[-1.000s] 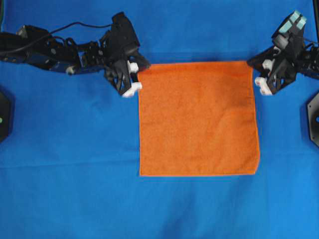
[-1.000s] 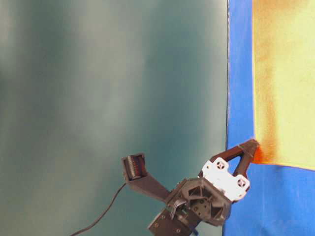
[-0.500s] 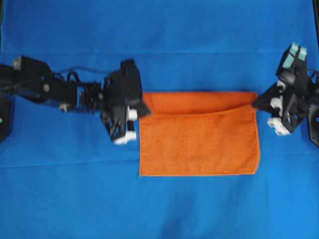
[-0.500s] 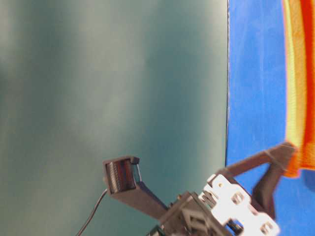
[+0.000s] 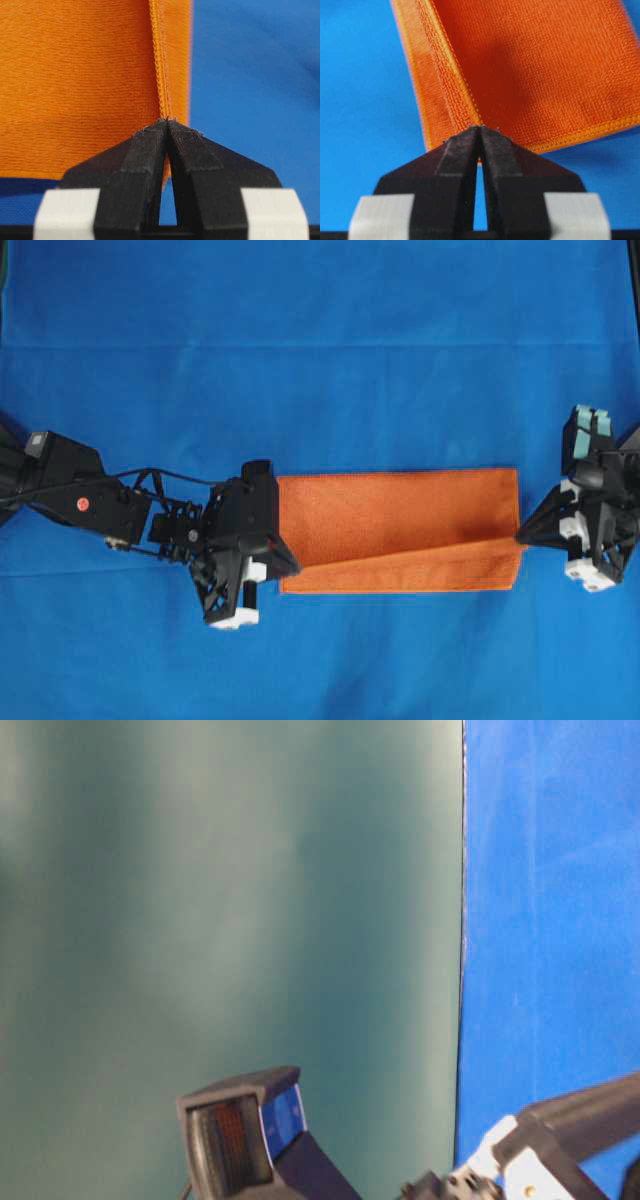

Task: Fold the orange towel.
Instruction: 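Grasp far corners and pull them toward the near edge, then release the corners and lift both grippers off the towel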

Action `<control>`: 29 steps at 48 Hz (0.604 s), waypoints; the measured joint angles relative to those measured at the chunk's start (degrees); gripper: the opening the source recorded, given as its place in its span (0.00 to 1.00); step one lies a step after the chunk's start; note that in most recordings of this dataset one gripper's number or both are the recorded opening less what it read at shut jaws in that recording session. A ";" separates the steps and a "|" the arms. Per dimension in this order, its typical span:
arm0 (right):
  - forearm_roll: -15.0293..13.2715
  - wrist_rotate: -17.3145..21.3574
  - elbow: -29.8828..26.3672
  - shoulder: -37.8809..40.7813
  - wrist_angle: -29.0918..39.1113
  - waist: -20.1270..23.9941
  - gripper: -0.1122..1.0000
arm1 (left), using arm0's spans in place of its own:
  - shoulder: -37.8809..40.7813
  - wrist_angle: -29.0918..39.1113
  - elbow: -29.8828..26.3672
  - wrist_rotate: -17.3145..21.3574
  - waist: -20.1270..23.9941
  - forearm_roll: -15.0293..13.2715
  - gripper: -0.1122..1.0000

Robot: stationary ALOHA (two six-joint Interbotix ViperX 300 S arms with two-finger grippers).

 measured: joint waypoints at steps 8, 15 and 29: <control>-0.09 0.53 -1.23 4.57 -2.20 2.55 0.11 | 0.70 0.00 0.00 -0.09 -0.79 -0.09 0.11; 0.00 0.53 -2.55 7.82 -2.46 3.16 0.11 | 1.67 0.09 -0.09 0.26 -0.79 0.00 0.11; 0.00 1.76 -3.78 10.11 -2.46 3.25 0.12 | 3.08 -0.26 -0.09 0.44 -0.62 0.00 0.11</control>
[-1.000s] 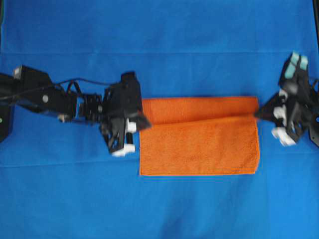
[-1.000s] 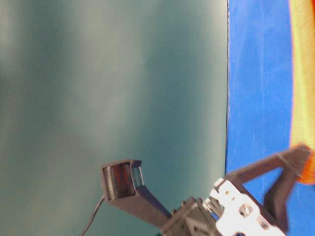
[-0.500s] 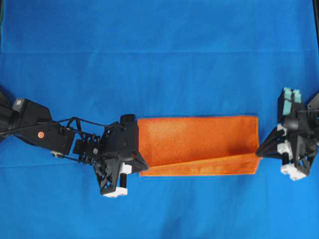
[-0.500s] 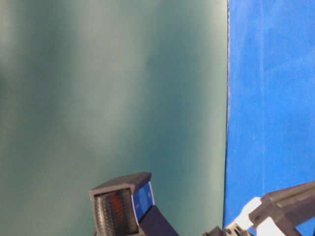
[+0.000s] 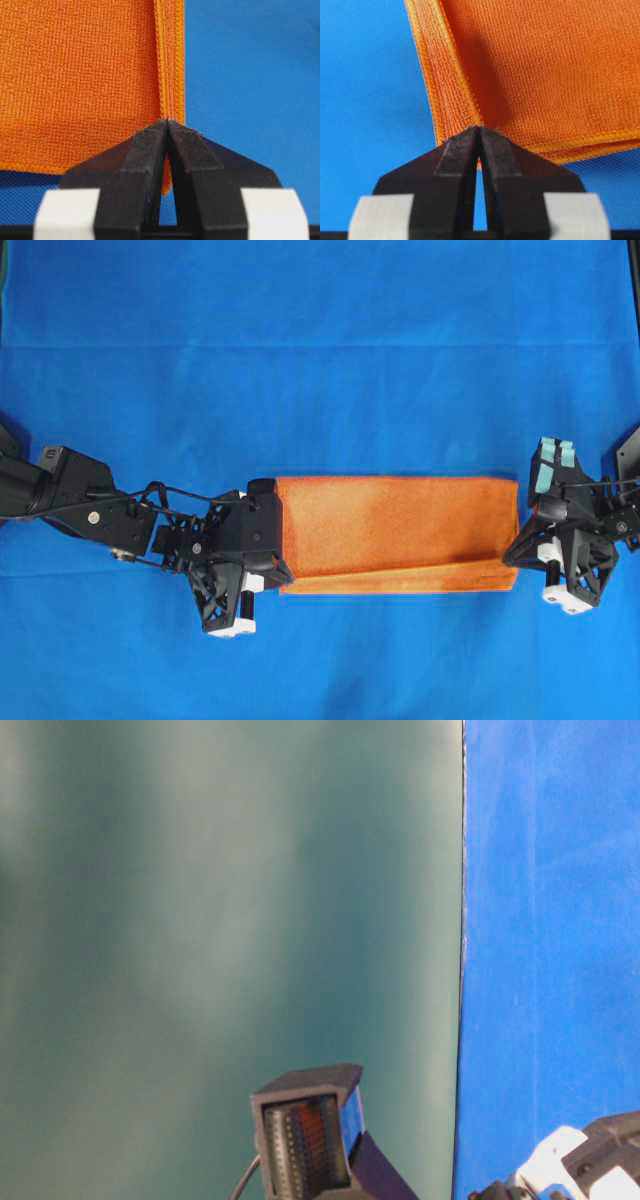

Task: Fold the orange towel.
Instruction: 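Release the corners and lift both grippers off the towel, then grasp the left and right ends of the folded towel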

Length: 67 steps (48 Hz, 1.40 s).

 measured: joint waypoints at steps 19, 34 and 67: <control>-0.26 0.00 0.00 -0.09 0.26 0.35 0.70 | 0.00 -0.70 -0.09 0.44 0.18 0.00 0.76; -6.42 0.00 -0.18 -7.29 5.45 -2.90 0.65 | -4.31 2.02 0.79 5.71 5.10 0.00 0.79; -19.86 -0.09 -1.05 -10.63 13.27 -18.63 0.65 | -5.71 2.64 1.41 15.12 15.03 0.00 0.79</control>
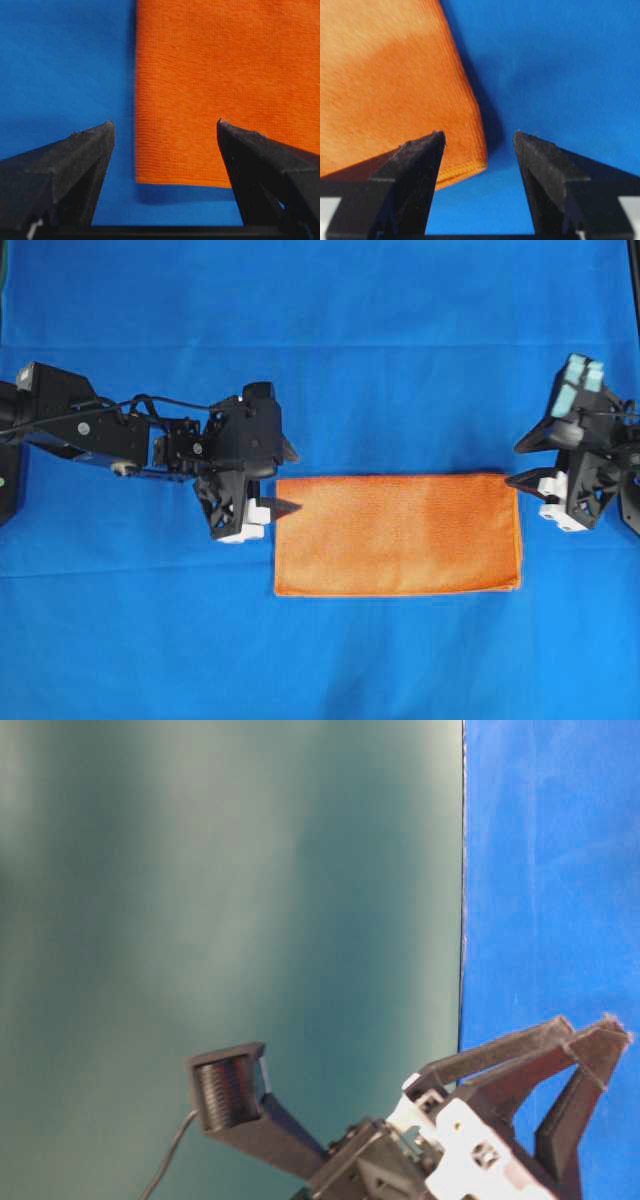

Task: Fold the orange towel.
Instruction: 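Grasp the left and right ends of the folded towel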

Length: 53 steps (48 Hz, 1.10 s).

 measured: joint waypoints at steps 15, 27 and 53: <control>0.00 0.00 0.35 12.48 -7.56 -1.05 0.65 | 7.12 -0.09 -0.18 0.35 1.85 0.18 0.79; 0.18 0.00 0.26 16.61 -9.67 -1.14 0.64 | 7.73 -0.44 -0.62 -0.62 1.93 0.26 0.76; 0.26 -0.53 0.35 16.70 -11.51 -0.97 0.13 | 8.09 6.68 -3.34 -0.88 1.23 0.18 0.12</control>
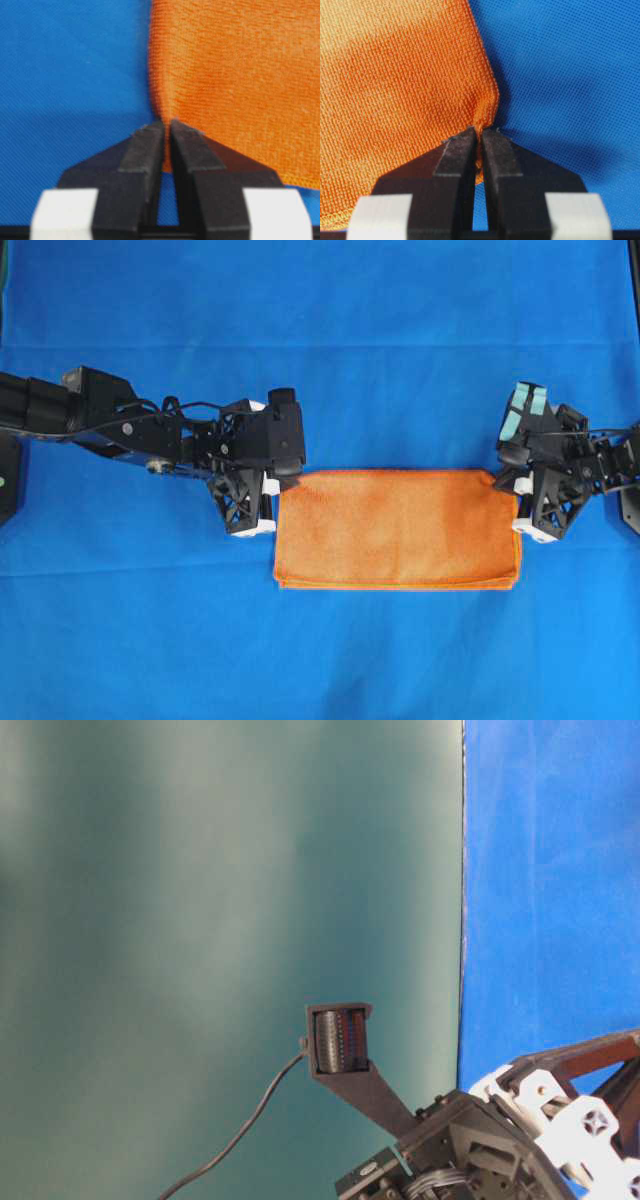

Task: Fold the orange towel.
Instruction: 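Grasp the left and right ends of the folded towel, then lift the towel and rotate it, right gripper moving to the top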

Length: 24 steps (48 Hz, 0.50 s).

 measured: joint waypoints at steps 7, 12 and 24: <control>-0.09 0.00 0.00 -0.09 -0.53 0.00 0.12 | 0.00 0.70 -0.35 0.00 0.00 0.00 0.11; -0.09 0.09 0.00 -0.70 -0.44 0.00 0.13 | -0.62 2.02 -0.53 0.00 0.00 0.09 0.11; -0.09 0.18 -1.58 -9.23 5.80 0.26 0.12 | -6.42 12.04 -2.72 -0.09 -0.26 0.00 0.11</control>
